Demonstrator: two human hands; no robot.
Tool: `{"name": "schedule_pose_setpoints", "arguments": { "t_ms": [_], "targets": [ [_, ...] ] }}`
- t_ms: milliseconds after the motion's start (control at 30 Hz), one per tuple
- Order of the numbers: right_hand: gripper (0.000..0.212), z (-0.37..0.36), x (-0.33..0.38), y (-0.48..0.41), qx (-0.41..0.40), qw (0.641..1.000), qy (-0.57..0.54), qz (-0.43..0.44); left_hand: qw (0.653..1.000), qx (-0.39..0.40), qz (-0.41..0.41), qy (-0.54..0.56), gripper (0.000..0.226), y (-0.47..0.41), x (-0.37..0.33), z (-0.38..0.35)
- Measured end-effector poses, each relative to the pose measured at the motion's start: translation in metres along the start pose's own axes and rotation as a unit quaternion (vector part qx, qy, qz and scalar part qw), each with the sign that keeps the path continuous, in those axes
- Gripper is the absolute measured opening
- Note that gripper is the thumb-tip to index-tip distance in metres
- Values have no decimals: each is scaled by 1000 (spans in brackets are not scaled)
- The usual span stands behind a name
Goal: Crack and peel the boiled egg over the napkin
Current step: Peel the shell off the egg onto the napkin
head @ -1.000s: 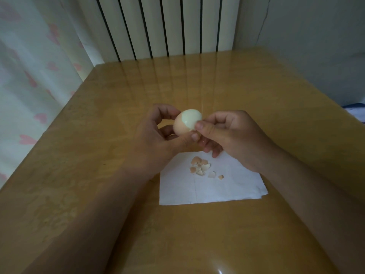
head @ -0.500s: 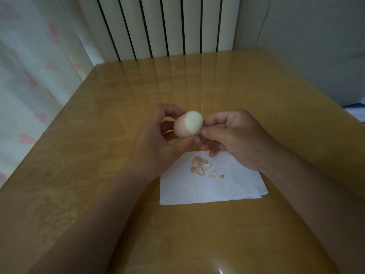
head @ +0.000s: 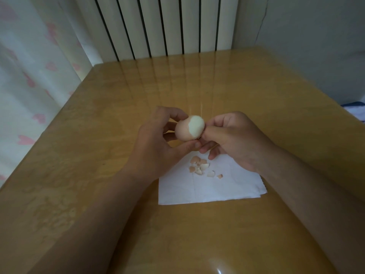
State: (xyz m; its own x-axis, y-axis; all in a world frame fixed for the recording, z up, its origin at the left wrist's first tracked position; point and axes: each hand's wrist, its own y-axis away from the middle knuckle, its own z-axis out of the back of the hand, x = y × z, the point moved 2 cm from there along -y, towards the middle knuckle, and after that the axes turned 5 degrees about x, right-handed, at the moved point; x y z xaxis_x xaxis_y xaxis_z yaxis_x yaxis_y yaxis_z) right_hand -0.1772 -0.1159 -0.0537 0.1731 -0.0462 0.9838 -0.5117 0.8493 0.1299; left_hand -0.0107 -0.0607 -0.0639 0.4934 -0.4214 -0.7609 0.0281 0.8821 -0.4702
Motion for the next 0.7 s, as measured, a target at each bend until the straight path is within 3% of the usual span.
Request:
{"name": "schedule_pose_setpoints", "arguments": {
  "t_ms": [700],
  "targets": [
    [16,0,2,2,20,997,-55,-56,979,13,158,125,52,-2,2,7]
  ]
}}
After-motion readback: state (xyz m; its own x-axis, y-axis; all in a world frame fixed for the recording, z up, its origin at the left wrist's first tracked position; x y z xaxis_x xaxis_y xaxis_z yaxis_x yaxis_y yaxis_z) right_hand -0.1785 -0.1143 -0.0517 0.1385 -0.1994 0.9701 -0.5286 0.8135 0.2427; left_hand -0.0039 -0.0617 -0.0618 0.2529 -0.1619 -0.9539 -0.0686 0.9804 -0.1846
